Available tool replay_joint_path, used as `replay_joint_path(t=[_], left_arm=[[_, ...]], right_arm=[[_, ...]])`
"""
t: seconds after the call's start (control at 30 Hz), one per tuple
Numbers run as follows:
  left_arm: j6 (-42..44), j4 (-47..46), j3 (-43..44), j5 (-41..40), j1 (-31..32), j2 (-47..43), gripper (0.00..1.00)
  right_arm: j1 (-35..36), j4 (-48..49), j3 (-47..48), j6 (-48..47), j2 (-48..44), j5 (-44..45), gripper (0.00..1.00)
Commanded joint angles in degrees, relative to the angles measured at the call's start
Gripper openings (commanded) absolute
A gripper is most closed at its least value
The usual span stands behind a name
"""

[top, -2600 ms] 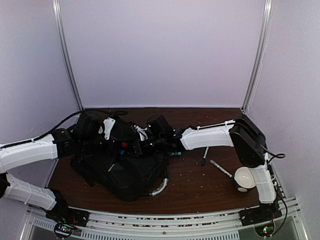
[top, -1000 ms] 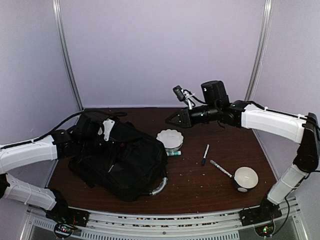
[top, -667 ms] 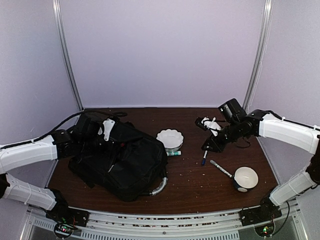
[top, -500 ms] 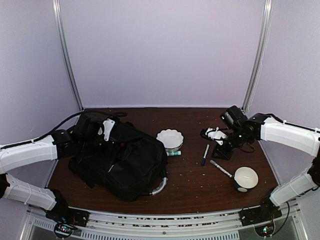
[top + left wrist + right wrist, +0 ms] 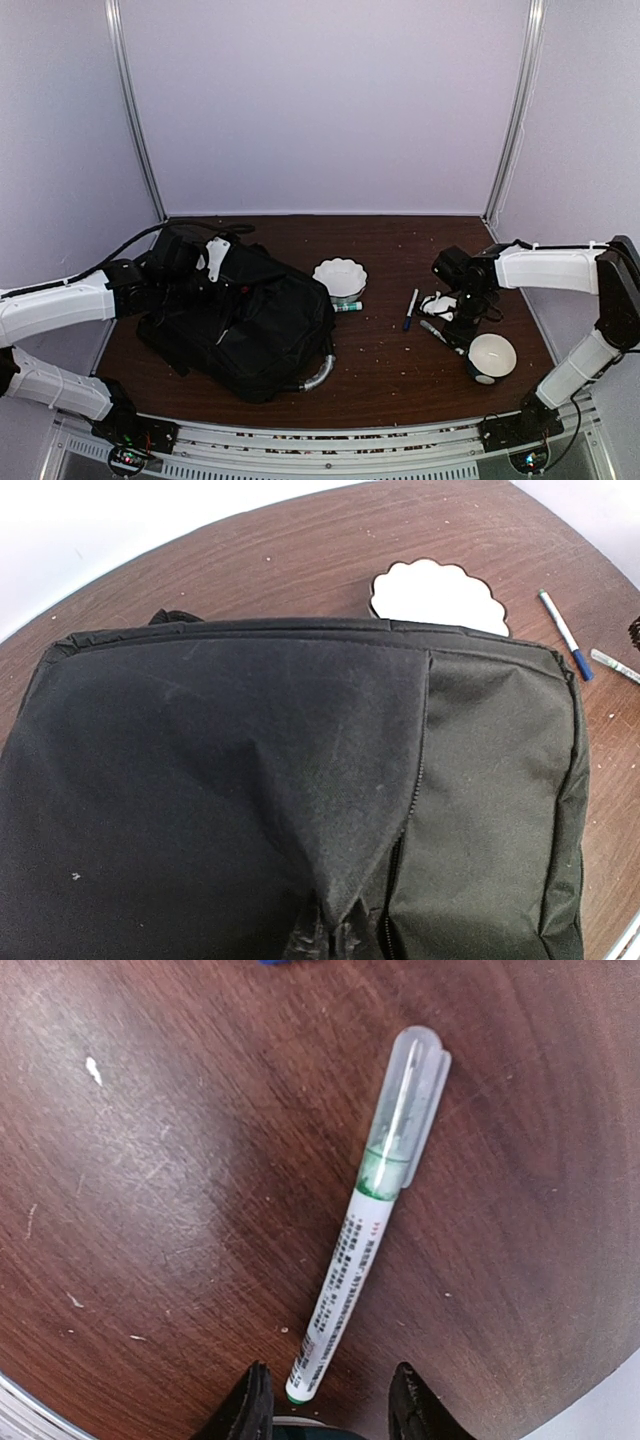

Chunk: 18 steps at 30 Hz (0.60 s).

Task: Pack the student bag
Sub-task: Pick up the pen from the center of the board.

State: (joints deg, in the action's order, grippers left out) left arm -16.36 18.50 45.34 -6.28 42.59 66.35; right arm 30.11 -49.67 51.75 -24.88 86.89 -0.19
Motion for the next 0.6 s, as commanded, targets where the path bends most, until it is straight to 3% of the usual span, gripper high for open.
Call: replay_joint_path(t=[0.0, 0.3, 0.57], left_arm=[[1.1, -7.8, 2.3, 0.7, 0.3, 0.0, 0.00], [0.8, -7.7, 2.1, 0.6, 0.3, -0.3, 0.00], [0.7, -8.0, 1.9, 0.4, 0.3, -0.5, 0.00]], right_arm=[[-0.4, 0.2, -0.7, 0.4, 2.2, 1.3, 0.40], [-0.7, 0.9, 0.3, 0.8, 7.1, 0.0, 0.35], [-1.7, 1.2, 1.1, 2.3, 9.5, -0.8, 0.21]])
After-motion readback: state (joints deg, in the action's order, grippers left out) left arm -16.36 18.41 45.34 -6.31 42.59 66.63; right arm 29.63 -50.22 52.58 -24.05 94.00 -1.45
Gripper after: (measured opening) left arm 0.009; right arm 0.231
